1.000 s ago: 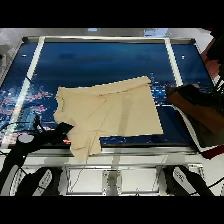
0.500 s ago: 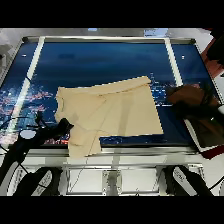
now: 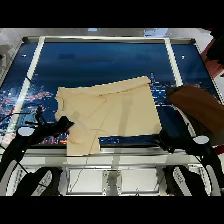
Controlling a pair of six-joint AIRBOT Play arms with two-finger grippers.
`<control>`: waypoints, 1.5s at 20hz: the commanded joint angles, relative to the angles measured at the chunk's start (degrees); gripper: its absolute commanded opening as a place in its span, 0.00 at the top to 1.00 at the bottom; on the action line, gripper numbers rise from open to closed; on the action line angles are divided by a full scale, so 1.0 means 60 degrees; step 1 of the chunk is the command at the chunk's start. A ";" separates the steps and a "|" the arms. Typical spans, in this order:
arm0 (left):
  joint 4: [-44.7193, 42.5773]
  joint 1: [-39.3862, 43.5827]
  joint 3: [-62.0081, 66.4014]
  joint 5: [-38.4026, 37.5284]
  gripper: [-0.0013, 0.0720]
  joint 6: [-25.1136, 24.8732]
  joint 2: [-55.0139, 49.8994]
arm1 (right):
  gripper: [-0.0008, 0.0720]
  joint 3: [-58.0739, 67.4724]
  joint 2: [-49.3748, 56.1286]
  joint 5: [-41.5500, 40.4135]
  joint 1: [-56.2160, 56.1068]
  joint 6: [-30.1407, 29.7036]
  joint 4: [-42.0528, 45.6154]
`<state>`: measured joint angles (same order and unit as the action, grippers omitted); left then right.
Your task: Fold the shirts.
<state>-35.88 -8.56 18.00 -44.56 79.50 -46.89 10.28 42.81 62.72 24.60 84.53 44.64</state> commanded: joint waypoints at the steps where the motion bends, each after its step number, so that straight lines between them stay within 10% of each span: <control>1: 0.0004 0.0004 0.0018 -0.0135 0.96 -0.0087 -0.0004 | 0.54 -0.0535 -0.0095 -0.1639 -0.0011 0.0157 -0.1024; 18: -0.0004 0.0004 0.0018 -0.0251 0.96 -0.0259 -0.0004 | 0.56 -0.0532 0.0750 -0.3151 -0.0011 -0.0699 -0.2444; 19: -0.0004 0.0004 0.0018 -0.0240 0.96 -0.0255 -0.0004 | 0.58 -0.0532 0.0750 -0.3424 -0.0011 -0.0703 -0.2677; 21: 0.0000 0.0004 0.0018 -0.0229 0.96 -0.0259 -0.0004 | 0.95 -0.0514 0.0750 -0.3832 -0.0011 -0.1064 -0.2958; 26: -0.0120 -0.0004 0.1126 -0.1209 0.96 -0.2087 0.0324 | 0.96 0.0433 0.0492 -0.3115 0.0007 -0.4743 -0.4557; 30: -0.2761 -0.0007 0.3566 -0.3235 0.96 -0.1169 0.2000 | 0.95 0.2976 -0.1530 -0.1727 0.0011 -0.3552 -0.1872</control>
<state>-42.15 -8.56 31.07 -56.03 70.26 -40.58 19.31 40.56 46.63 24.67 61.58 24.29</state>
